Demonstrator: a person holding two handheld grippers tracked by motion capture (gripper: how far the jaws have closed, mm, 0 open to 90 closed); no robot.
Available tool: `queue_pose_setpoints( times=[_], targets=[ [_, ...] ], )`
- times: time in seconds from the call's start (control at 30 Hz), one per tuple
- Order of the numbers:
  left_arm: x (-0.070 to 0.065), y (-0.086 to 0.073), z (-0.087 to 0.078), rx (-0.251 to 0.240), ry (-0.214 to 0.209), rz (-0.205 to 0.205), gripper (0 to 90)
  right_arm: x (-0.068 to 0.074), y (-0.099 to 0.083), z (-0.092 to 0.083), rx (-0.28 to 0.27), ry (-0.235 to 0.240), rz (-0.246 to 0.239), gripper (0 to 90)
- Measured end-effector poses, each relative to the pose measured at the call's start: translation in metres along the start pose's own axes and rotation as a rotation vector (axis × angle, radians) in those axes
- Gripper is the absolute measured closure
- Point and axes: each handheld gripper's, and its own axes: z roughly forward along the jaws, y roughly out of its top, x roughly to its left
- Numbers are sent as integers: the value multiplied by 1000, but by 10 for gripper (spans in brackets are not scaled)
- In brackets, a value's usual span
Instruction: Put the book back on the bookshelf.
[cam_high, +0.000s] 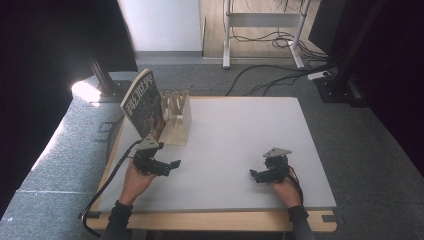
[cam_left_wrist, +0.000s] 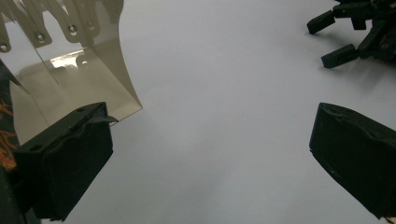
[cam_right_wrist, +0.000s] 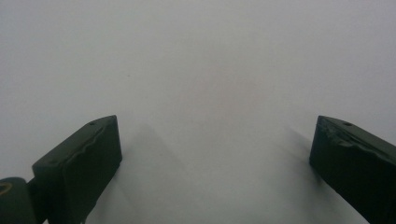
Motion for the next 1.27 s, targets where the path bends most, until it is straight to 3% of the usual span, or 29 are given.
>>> queue_pose_setpoints(
  times=[0.47, 0.67, 0.87, 1.27],
  targets=[
    [-1, -27, 29, 65, -4, -10, 0, 0, 0, 0, 0, 1, 1, 16],
    [-5, -38, 42, 127, -3, -4, 0, 0, 0, 0, 0, 0, 1, 16],
    [-12, -48, 58, 223, 25, 35, 0, 0, 0, 0, -1, 0, 0, 16],
    [-13, -48, 58, 231, 37, 46, 0, 1, -1, 0, -3, -2, 0, 16]
  ],
)
